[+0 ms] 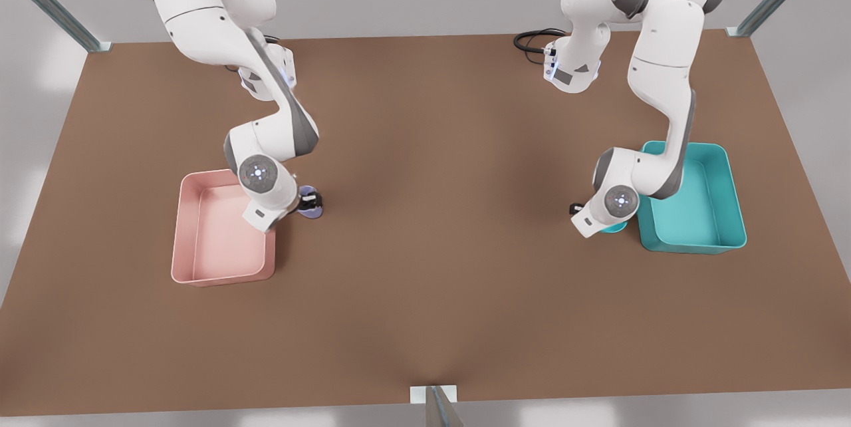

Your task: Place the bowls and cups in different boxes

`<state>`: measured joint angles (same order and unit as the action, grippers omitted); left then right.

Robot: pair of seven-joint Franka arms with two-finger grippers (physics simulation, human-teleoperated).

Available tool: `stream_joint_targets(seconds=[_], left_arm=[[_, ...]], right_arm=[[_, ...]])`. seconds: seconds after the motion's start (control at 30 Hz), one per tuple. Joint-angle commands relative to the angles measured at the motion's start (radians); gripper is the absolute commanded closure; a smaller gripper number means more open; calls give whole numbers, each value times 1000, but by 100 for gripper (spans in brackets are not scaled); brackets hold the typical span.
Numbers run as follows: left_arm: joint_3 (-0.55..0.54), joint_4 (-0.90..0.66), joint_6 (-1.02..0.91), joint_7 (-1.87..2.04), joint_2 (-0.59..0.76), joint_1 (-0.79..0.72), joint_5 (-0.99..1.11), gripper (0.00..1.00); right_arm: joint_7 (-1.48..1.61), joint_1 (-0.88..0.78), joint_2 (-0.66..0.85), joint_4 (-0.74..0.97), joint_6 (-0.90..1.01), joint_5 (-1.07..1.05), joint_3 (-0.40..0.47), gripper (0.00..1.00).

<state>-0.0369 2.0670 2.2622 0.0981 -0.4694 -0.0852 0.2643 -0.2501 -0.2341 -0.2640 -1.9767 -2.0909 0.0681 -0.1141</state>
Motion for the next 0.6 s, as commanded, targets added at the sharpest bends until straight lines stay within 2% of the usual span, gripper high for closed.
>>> stream_joint_targets(seconds=[0.0, 0.07, 0.13, 0.17, 0.23, 0.27, 0.37, 0.43, 0.53, 0.57], left_arm=[[0, 1, 13, 37, -6, 1, 1, 6], [2, 1, 13, 37, -12, 2, 1, 20], [3, -1, 8, 35, -12, 1, 3, 56], [3, -2, 7, 35, -9, 1, 3, 66], [6, -8, 5, 41, 1, -1, 0, 76], [6, -10, 5, 67, 8, -4, -4, 79], [6, -10, 0, 144, 24, -18, -37, 79], [6, -45, -84, 146, 49, -22, -43, 79], [8, -376, -558, 146, 158, 24, -42, 79], [9, -416, -613, 140, 173, 79, -37, 79]], right_arm=[[-158, 9, 5, -24, -98, 1, 2, 0], [-158, 13, 28, -94, -161, -1, 1, 0], [-158, 13, 32, -111, -167, -1, 2, 0], [-158, 15, 32, -125, -170, -1, 2, 0], [-156, 15, 34, -140, -179, -1, 2, 0], [-153, 25, 34, -148, -179, -1, 1, 0], [-152, 25, 68, -221, -244, -1, 1, 0], [-152, 25, 88, -261, -276, -2, 1, 0], [-153, 16, 94, -303, -298, -4, -3, 0], [-153, 16, 95, -314, -299, -5, -3, 0]])
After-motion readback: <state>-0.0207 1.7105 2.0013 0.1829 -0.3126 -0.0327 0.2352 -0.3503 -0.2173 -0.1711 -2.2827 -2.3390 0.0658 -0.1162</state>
